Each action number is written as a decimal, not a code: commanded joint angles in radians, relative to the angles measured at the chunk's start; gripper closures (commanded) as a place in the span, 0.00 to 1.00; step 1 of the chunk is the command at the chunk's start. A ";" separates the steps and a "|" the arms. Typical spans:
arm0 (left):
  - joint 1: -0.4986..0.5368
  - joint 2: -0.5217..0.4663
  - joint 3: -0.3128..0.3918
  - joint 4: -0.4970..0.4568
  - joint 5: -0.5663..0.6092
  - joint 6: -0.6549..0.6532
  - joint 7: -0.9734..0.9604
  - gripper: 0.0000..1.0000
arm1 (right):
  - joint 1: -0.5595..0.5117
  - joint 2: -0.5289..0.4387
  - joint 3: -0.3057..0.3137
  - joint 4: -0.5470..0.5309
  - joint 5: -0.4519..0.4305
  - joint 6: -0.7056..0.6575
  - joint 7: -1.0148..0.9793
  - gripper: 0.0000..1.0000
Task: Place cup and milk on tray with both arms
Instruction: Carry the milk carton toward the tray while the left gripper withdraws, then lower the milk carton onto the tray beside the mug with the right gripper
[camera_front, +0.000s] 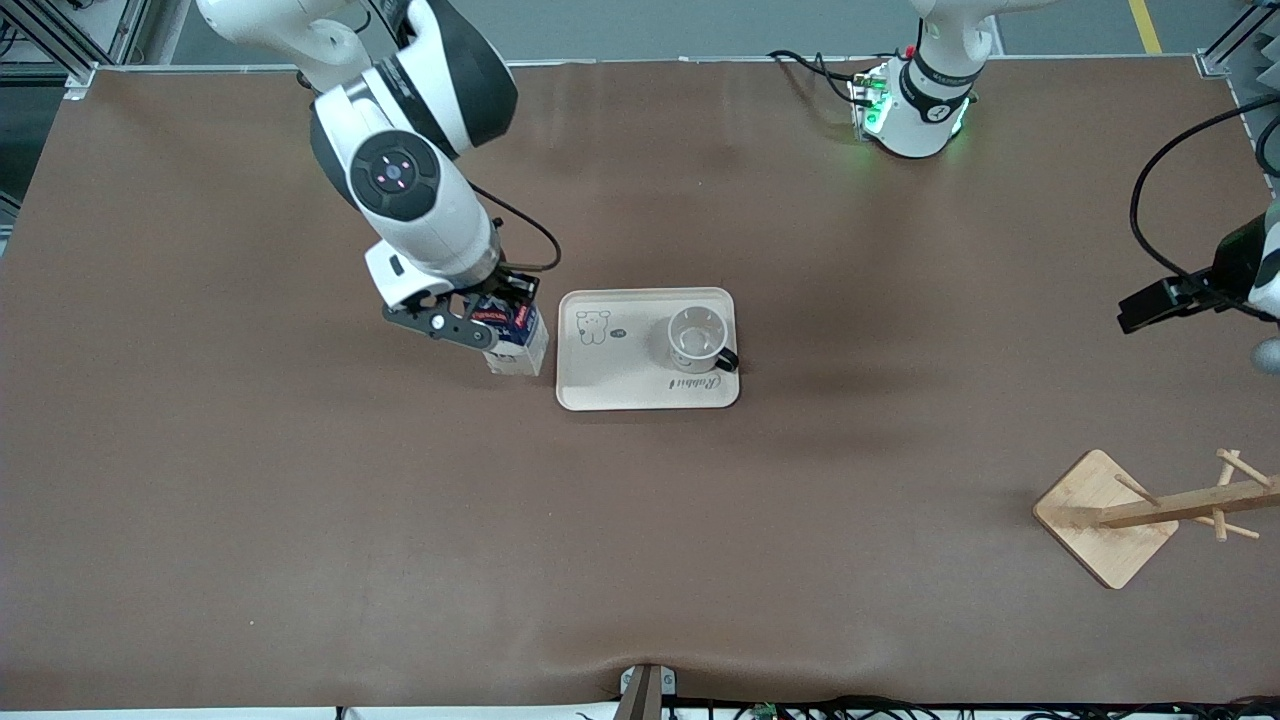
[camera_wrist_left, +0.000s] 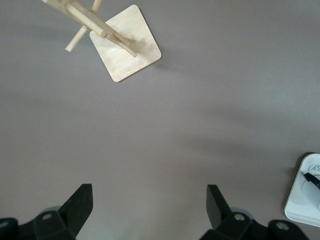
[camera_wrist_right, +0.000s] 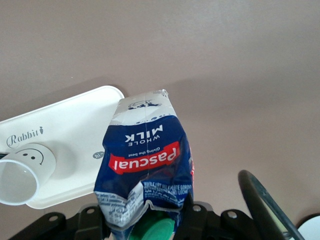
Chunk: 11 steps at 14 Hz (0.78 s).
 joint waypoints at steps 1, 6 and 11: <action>0.009 -0.046 -0.028 -0.002 0.002 -0.048 0.011 0.00 | 0.043 0.061 -0.013 0.073 -0.012 -0.024 0.005 1.00; 0.014 -0.079 -0.077 -0.008 -0.021 -0.094 0.022 0.00 | 0.074 0.089 -0.012 0.073 0.012 0.003 0.010 1.00; 0.020 -0.116 -0.077 -0.065 -0.037 -0.057 0.024 0.00 | 0.114 0.150 -0.013 0.070 0.089 0.115 0.011 1.00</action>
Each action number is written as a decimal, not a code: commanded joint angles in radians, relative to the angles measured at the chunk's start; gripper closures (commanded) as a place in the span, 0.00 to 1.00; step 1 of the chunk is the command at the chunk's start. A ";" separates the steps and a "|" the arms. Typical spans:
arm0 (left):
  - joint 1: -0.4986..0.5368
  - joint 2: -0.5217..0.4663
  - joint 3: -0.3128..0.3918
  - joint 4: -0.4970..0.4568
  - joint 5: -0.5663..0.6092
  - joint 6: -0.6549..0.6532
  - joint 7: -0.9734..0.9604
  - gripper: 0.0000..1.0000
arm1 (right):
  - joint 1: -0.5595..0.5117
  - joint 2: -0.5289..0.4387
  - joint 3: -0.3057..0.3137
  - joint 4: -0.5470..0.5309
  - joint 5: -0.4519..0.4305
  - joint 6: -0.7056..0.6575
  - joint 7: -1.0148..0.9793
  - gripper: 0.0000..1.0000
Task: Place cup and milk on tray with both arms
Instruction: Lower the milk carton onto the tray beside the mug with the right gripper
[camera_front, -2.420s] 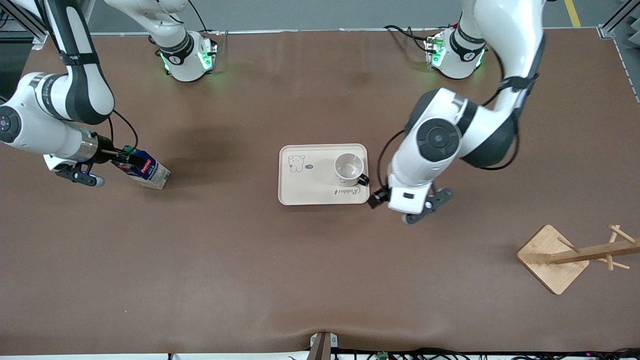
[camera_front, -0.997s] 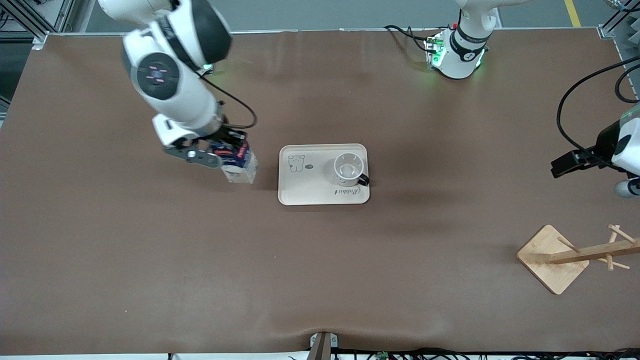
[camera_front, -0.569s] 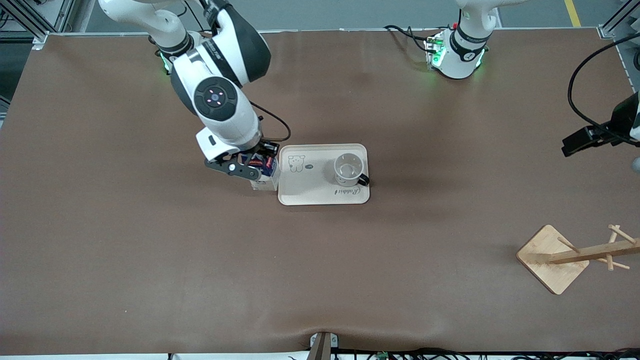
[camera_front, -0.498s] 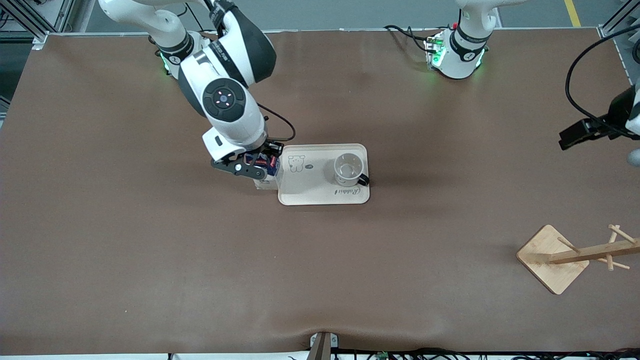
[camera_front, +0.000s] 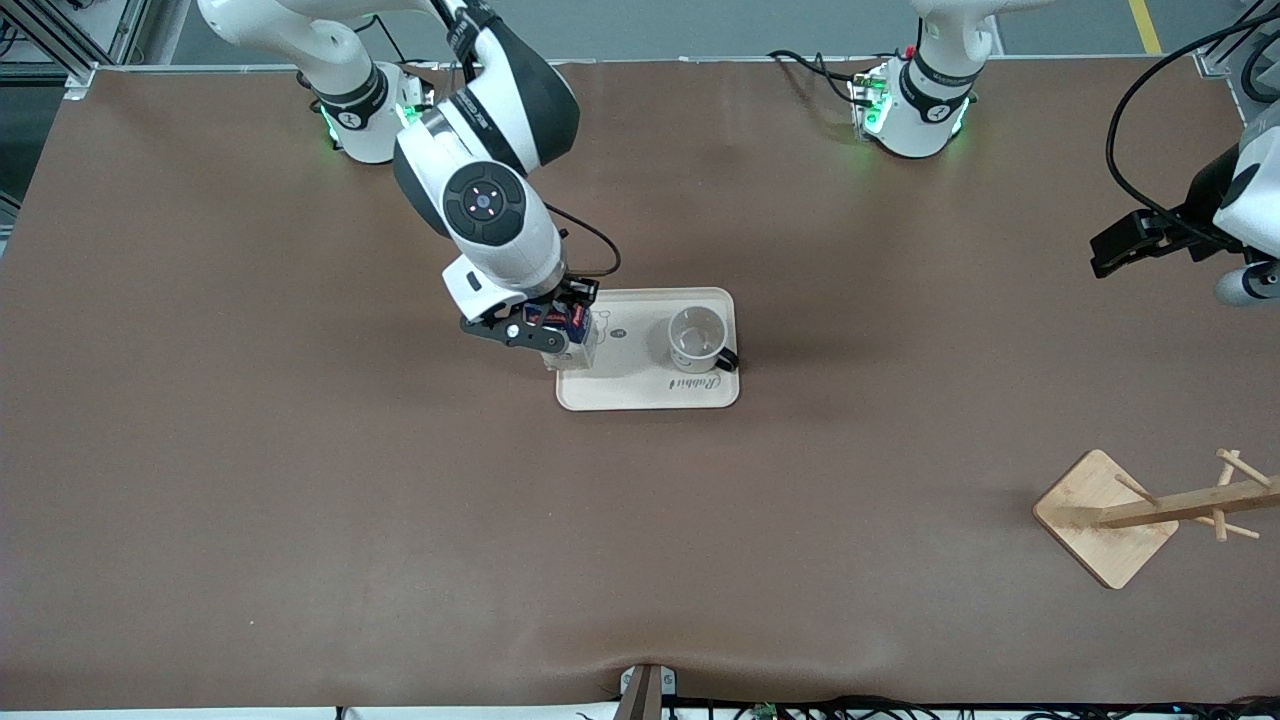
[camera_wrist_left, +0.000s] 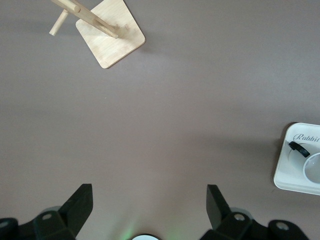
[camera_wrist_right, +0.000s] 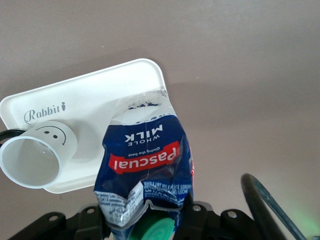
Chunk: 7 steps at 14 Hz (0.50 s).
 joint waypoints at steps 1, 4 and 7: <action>0.019 -0.044 -0.007 -0.047 -0.019 0.024 0.020 0.00 | 0.043 0.055 -0.013 0.028 0.019 0.068 0.017 1.00; 0.022 -0.034 -0.001 -0.034 -0.020 0.024 0.022 0.00 | 0.050 0.065 -0.013 0.016 0.019 0.066 0.014 1.00; 0.019 -0.034 0.002 -0.037 -0.020 0.030 0.062 0.00 | 0.063 0.066 -0.013 -0.002 0.019 0.064 0.013 1.00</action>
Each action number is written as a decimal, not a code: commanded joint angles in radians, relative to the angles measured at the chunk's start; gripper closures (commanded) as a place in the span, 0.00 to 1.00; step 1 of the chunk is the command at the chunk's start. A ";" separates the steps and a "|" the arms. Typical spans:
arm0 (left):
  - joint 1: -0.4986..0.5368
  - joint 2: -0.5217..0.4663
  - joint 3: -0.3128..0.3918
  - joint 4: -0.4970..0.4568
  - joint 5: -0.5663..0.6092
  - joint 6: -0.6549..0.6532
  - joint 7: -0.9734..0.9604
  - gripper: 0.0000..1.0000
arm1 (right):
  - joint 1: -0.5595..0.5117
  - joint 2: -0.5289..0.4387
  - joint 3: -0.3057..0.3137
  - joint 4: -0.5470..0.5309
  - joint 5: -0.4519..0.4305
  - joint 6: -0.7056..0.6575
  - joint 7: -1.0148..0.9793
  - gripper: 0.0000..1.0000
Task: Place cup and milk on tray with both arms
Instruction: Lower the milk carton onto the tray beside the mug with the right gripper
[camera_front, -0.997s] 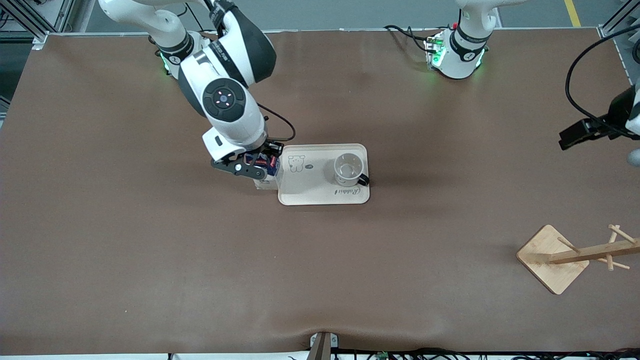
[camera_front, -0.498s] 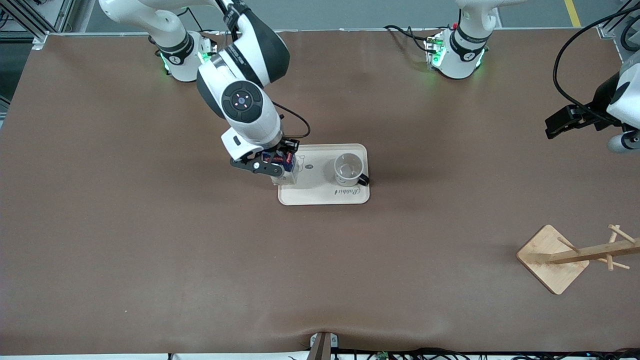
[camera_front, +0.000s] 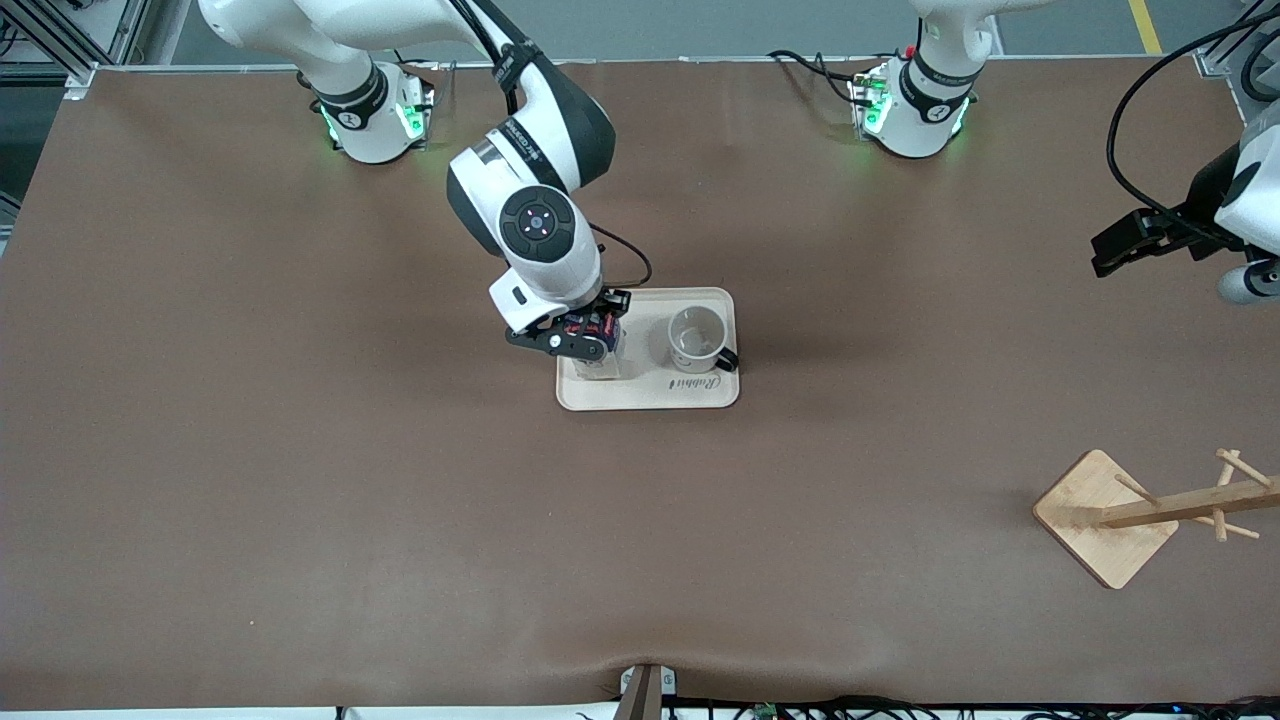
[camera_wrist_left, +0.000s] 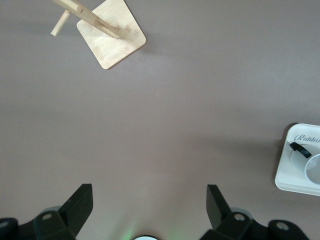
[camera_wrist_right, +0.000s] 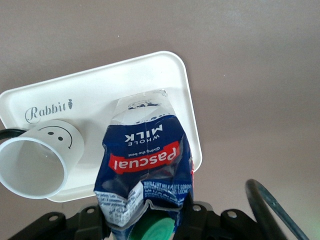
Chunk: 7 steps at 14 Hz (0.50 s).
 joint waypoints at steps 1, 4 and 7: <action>0.013 -0.025 0.000 -0.026 -0.021 0.030 0.050 0.00 | 0.019 0.003 -0.013 -0.006 0.017 -0.004 0.006 0.97; 0.022 -0.028 0.001 -0.036 -0.047 0.055 0.058 0.00 | 0.039 0.015 -0.014 -0.023 0.005 0.002 0.005 0.69; 0.026 -0.042 0.000 -0.068 -0.048 0.086 0.058 0.00 | 0.039 0.017 -0.014 -0.023 0.005 0.001 0.002 0.57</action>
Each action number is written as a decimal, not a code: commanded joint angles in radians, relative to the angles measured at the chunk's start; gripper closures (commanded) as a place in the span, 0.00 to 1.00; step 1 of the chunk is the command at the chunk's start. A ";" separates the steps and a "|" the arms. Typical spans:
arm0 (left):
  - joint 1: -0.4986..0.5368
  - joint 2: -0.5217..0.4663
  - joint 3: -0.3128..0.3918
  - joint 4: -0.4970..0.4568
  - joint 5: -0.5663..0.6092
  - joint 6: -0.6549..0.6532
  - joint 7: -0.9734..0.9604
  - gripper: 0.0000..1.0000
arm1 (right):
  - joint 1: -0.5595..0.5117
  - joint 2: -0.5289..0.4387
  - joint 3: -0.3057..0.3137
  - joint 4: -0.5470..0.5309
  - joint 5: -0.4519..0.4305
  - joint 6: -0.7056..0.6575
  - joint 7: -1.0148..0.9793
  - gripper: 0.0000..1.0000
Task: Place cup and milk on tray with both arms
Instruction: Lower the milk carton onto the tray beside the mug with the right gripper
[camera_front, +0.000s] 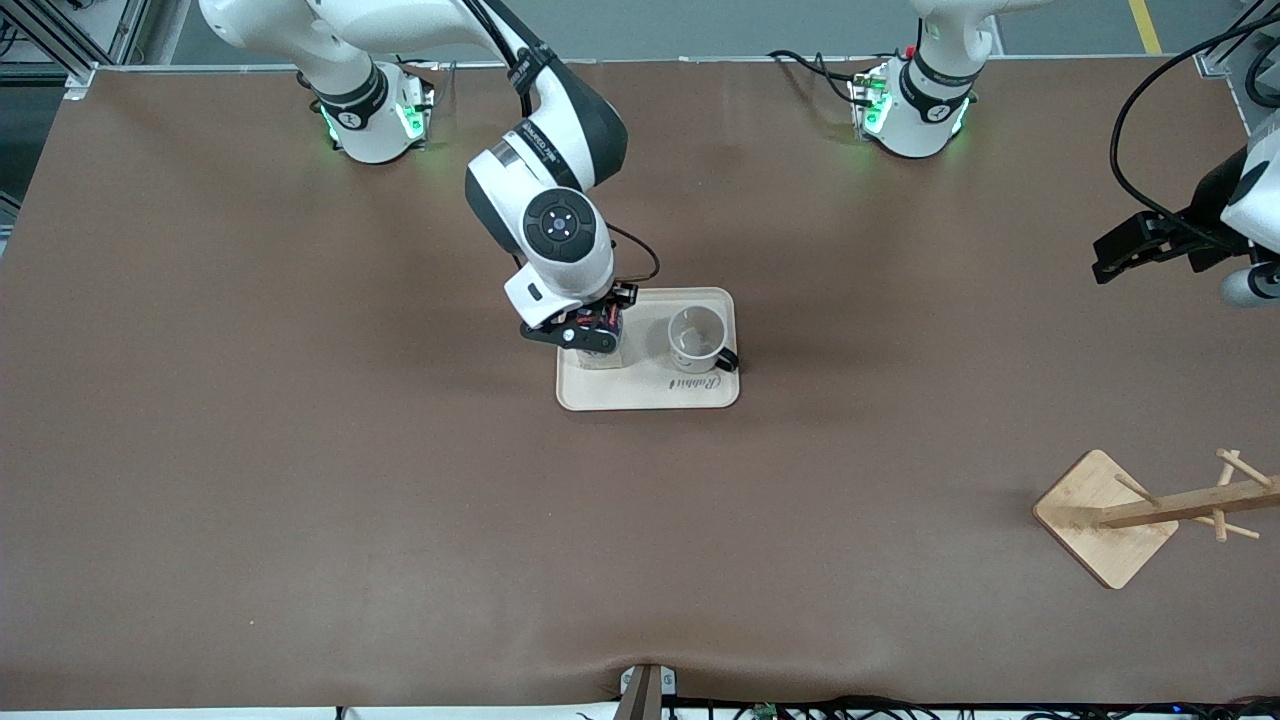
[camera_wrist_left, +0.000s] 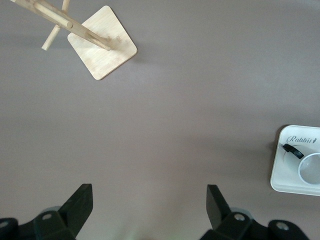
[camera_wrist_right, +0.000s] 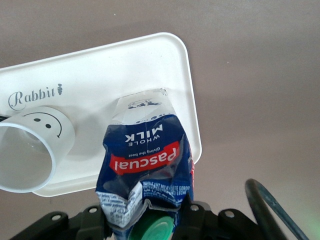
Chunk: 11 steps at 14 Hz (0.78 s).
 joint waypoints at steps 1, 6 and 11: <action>0.015 -0.049 -0.001 -0.066 -0.021 0.043 0.022 0.00 | 0.013 0.004 -0.012 -0.007 0.005 0.000 -0.001 0.11; 0.027 -0.045 0.002 -0.058 -0.044 0.042 0.041 0.00 | 0.001 -0.002 -0.013 0.038 0.006 -0.006 -0.011 0.00; 0.029 -0.032 0.002 -0.040 -0.044 0.042 0.045 0.00 | -0.041 -0.017 -0.023 0.156 0.006 -0.099 -0.025 0.00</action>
